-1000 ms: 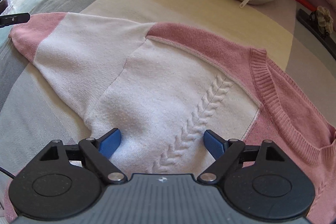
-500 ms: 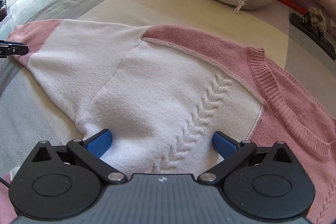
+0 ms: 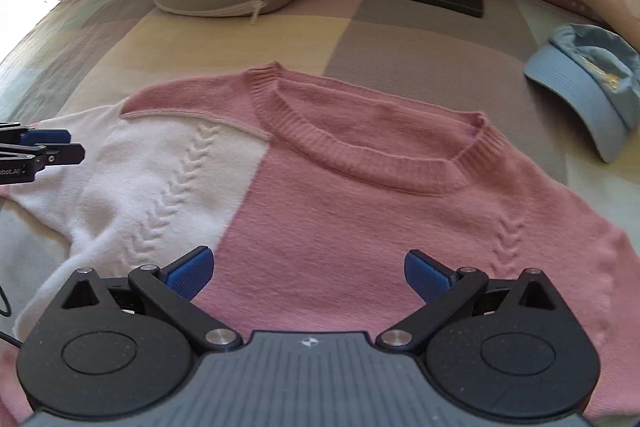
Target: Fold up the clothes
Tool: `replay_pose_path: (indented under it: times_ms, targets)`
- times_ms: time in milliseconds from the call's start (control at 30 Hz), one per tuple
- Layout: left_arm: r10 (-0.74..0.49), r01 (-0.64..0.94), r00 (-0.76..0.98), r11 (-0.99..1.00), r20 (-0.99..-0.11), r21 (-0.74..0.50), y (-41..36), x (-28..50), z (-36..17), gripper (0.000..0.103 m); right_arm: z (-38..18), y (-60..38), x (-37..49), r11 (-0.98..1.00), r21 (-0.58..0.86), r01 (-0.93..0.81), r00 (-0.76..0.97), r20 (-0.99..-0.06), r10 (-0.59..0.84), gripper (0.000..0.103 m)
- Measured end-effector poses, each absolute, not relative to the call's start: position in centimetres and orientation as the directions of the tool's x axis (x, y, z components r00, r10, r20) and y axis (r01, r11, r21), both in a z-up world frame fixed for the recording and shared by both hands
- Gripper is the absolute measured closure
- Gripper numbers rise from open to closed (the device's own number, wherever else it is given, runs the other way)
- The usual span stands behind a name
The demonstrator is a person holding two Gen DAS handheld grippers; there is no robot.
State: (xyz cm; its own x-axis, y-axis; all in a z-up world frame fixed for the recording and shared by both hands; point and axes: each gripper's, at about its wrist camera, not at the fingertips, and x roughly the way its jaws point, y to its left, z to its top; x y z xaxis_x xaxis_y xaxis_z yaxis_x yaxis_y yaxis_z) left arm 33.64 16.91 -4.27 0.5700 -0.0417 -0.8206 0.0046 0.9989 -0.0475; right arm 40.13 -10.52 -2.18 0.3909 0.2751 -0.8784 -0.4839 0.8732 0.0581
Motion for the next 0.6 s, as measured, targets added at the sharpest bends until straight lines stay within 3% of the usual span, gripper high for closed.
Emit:
replay_pose_path:
  times_ms: [133,433,600]
  targets:
    - [-0.016,-0.019,0.527,0.999,-0.849,-0.031,16.5,34.5,-5.5,0.046,-4.8,-15.0,41.4,0.943,-0.003,-0.334,0.402,-0.905,0.139,0.000]
    - [0.052,-0.036,0.472,0.999,-0.880,0.039,15.5,36.4,-5.6,0.032,-5.5,-15.4,42.2,0.954,0.009,-0.299,0.438,-0.887,0.146,0.000]
    - [0.103,-0.044,0.496,0.995,-0.862,0.094,14.5,35.8,-5.1,0.031,-5.0,-15.9,42.3,0.932,0.037,-0.359,0.425,-0.883,0.199,0.000]
